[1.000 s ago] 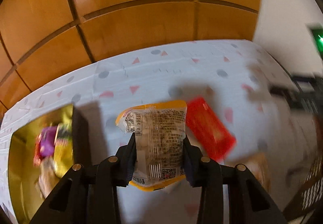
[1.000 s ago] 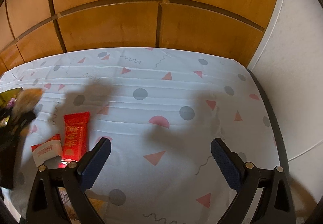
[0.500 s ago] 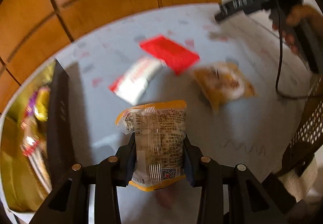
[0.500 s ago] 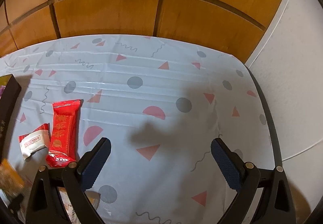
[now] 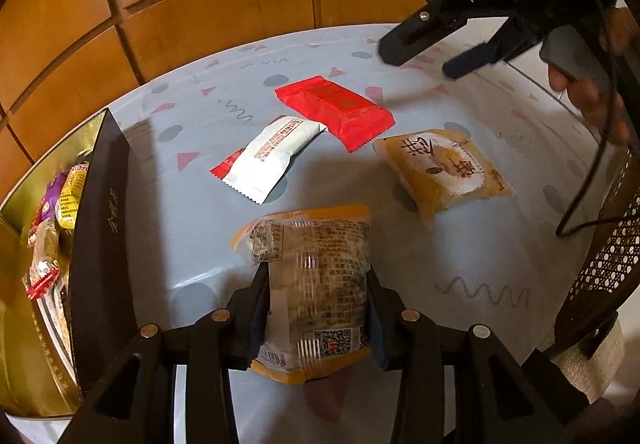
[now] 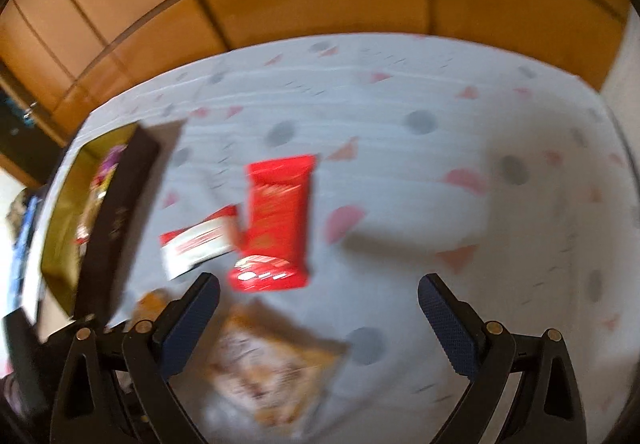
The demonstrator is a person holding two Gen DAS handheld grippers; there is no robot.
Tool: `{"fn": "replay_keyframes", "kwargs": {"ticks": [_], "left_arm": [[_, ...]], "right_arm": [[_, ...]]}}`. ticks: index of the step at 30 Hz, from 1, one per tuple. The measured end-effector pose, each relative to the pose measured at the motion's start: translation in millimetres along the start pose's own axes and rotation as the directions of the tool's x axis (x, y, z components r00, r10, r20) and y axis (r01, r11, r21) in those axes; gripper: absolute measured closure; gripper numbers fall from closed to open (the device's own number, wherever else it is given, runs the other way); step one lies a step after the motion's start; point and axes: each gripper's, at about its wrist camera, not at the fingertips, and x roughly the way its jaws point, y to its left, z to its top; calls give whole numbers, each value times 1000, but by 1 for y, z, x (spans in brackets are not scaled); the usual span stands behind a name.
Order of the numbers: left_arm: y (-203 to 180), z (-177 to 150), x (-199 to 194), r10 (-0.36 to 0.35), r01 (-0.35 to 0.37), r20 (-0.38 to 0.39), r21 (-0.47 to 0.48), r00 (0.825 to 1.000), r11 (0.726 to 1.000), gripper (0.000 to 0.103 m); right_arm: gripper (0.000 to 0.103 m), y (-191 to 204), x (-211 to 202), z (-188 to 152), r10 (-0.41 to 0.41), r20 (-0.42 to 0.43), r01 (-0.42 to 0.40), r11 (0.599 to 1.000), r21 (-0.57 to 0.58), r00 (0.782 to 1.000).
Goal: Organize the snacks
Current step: 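Grasp the round mooncake pack with the right gripper while the left holds the nut bag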
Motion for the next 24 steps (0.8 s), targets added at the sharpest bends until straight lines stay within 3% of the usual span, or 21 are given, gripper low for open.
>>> {"fn": "replay_keyframes", "kwargs": {"ticks": [3, 9, 16, 20, 24], "left_arm": [[1, -1, -1, -6, 6, 7, -6, 1000, 1000, 60], [4, -3, -2, -24, 25, 17, -23, 1000, 999, 60], [6, -4, -2, -37, 38, 27, -33, 999, 999, 59], [8, -4, -2, -43, 44, 28, -41, 999, 998, 59], [7, -4, -3, -36, 37, 31, -34, 999, 999, 58]], "right_arm": [[3, 13, 9, -4, 94, -40, -93, 995, 26, 995], [2, 36, 37, -11, 122, -118, -120, 993, 20, 986], [3, 25, 48, -44, 172, -264, -145, 982, 119, 949], [3, 31, 33, -64, 109, -291, -98, 994, 53, 951], [3, 46, 21, -69, -32, -212, 18, 998, -67, 977]]}}
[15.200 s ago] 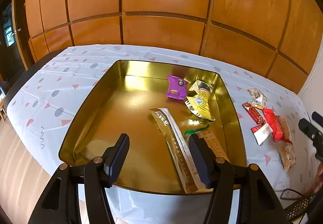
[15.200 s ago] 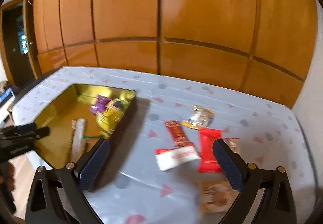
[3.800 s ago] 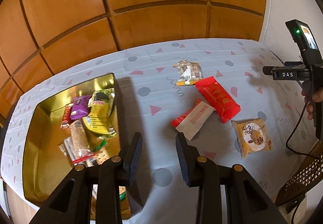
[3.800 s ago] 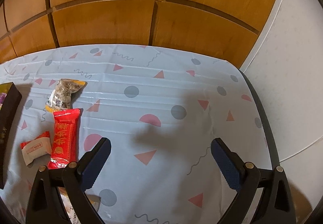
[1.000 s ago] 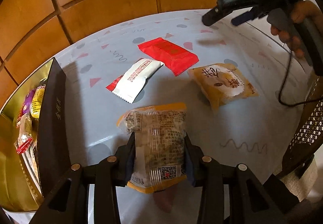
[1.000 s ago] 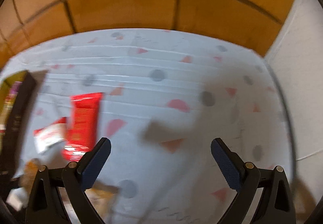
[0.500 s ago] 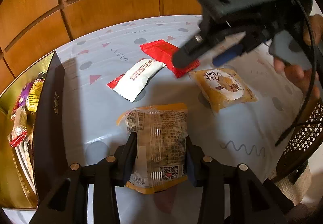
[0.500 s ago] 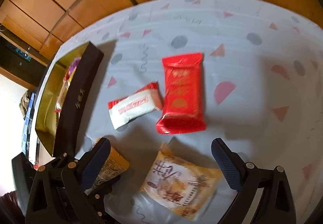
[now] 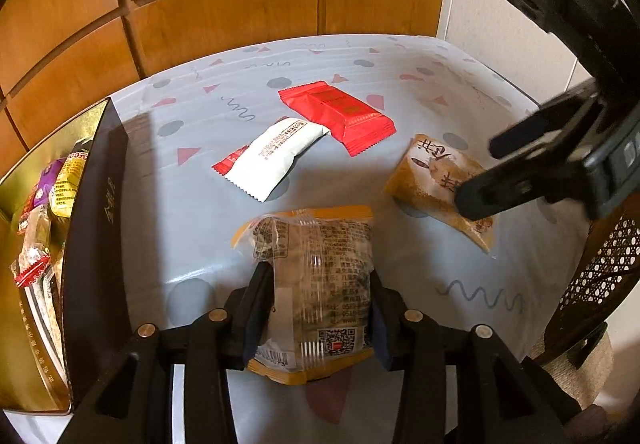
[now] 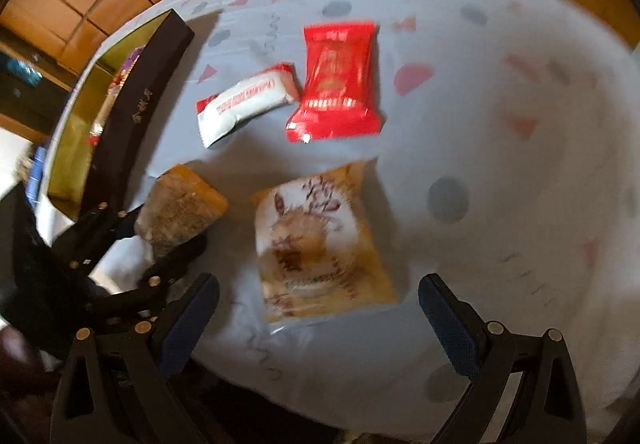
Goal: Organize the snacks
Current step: 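Grasp the round mooncake pack with the right gripper while the left holds the nut bag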
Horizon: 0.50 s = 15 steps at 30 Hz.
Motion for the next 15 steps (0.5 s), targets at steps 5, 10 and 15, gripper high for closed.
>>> {"fn": "replay_keyframes", "kwargs": {"ticks": [5, 10, 15], "left_arm": [[0, 0, -1, 0, 0, 0, 0, 1000, 1000, 58], [0, 1, 0, 4, -4, 2, 0, 1000, 1000, 57], [-1, 1, -1, 13, -13, 1, 3, 1000, 1000, 57]], "right_arm": [[3, 23, 18, 11, -122, 75, 130, 985, -116, 990], [44, 40, 33, 12, -168, 152, 197, 959, -204, 974], [43, 44, 37, 5, -171, 197, 210, 957, -202, 965]]}}
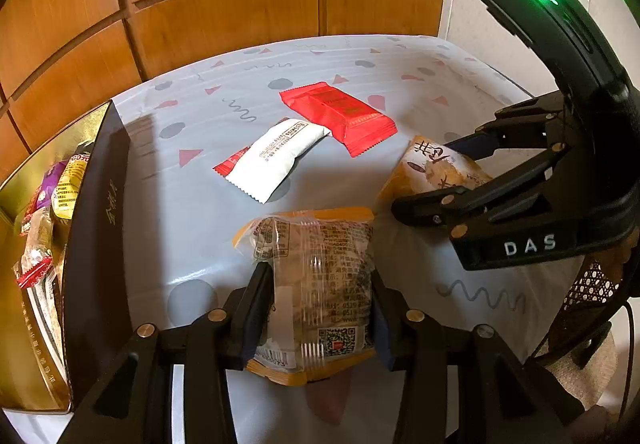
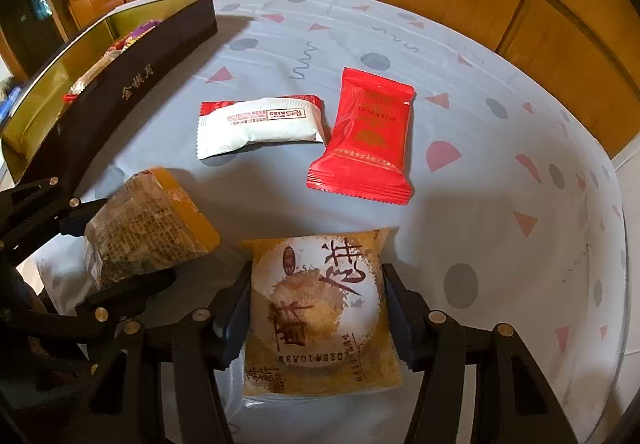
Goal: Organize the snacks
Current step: 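Grasp the round mooncake pack with the right gripper while the left holds the nut bag, then carry the nut bag toward the tin with the left gripper while the right holds the mooncake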
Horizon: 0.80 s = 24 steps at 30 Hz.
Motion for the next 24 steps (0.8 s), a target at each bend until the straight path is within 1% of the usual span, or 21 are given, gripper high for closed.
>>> {"fn": "replay_keyframes", "kwargs": {"ticks": [3, 8, 15, 24], "left_arm": [[-1, 1, 0, 4, -4, -4, -2, 1000, 1000, 58], [0, 5, -4, 22, -22, -11, -4, 1000, 1000, 61], [9, 21, -37, 53, -51, 59, -40, 997, 998, 62], [22, 30, -65, 72, -62, 87, -110, 994, 992, 62]], "right_arm": [[43, -4, 0, 1, 28, -10, -28, 999, 30, 1000], [43, -2, -3, -1, 12, 14, -12, 1000, 14, 1000], [43, -3, -10, -9, 4, 49, -5, 1000, 28, 999], [42, -4, -11, -12, -2, 80, -3, 998, 63, 997]]}}
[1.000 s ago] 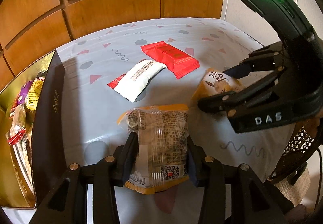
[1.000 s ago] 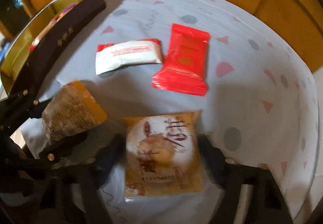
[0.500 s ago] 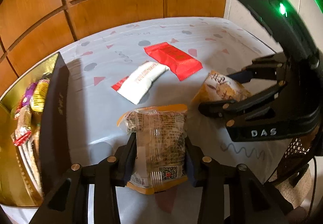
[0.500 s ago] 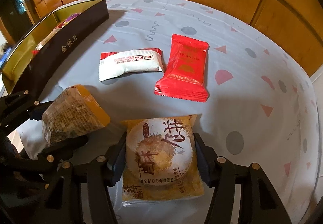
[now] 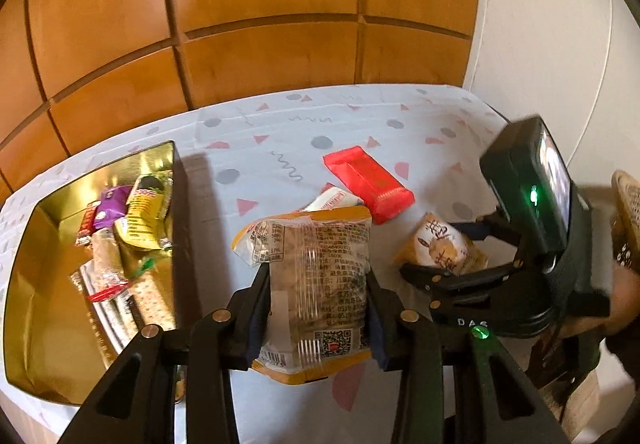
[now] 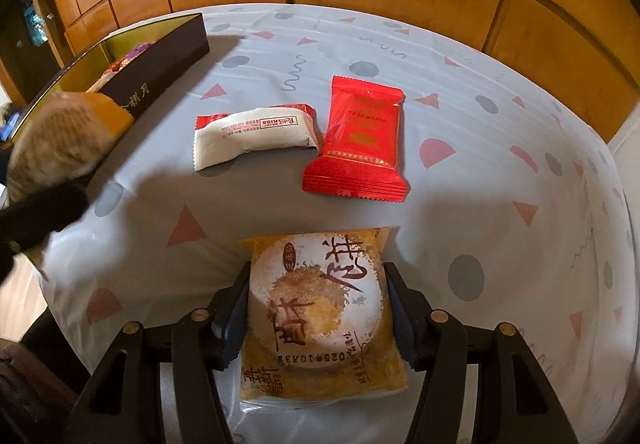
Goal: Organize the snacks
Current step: 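Carry the nut bag toward the tin with the left gripper while the right holds the mooncake, then lower the nut bag into the gold tin and open the left gripper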
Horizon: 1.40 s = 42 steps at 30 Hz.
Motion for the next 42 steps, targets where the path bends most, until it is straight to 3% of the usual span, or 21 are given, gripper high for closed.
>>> {"fn": "replay_keyframes", "kwargs": {"ticks": [11, 18, 22, 25, 28, 32, 36, 42], "left_arm": [[29, 3, -21, 38, -36, 29, -75, 999, 997, 61], [82, -3, -35, 105, -98, 26, -197, 994, 975, 61], [140, -13, -51, 184, -170, 8, -344, 983, 924, 61], [185, -25, -62, 233, -217, -20, -456, 972, 863, 62], [221, -39, -65, 251, -243, -62, -545, 966, 802, 62], [247, -52, -55, 224, -252, -125, -620, 967, 743, 62], [251, -49, -40, 220, -273, -162, -626, 962, 731, 61], [241, -49, -7, 118, -223, -208, -613, 971, 758, 59]], "right_arm": [[43, 6, -4, -9, -47, 48, 45, 998, 32, 998], [43, 5, -5, -10, -42, 60, 38, 998, 55, 997], [43, 5, -5, -11, -49, 67, 45, 997, 62, 997], [43, 5, -5, -11, -52, 73, 47, 997, 67, 996], [43, 6, -6, -13, -52, 80, 46, 996, 72, 995], [43, 5, -6, -14, -49, 89, 42, 996, 81, 995], [43, 5, -7, -15, -48, 95, 39, 995, 87, 994], [42, 4, -7, -16, -48, 102, 38, 994, 99, 994]]}}
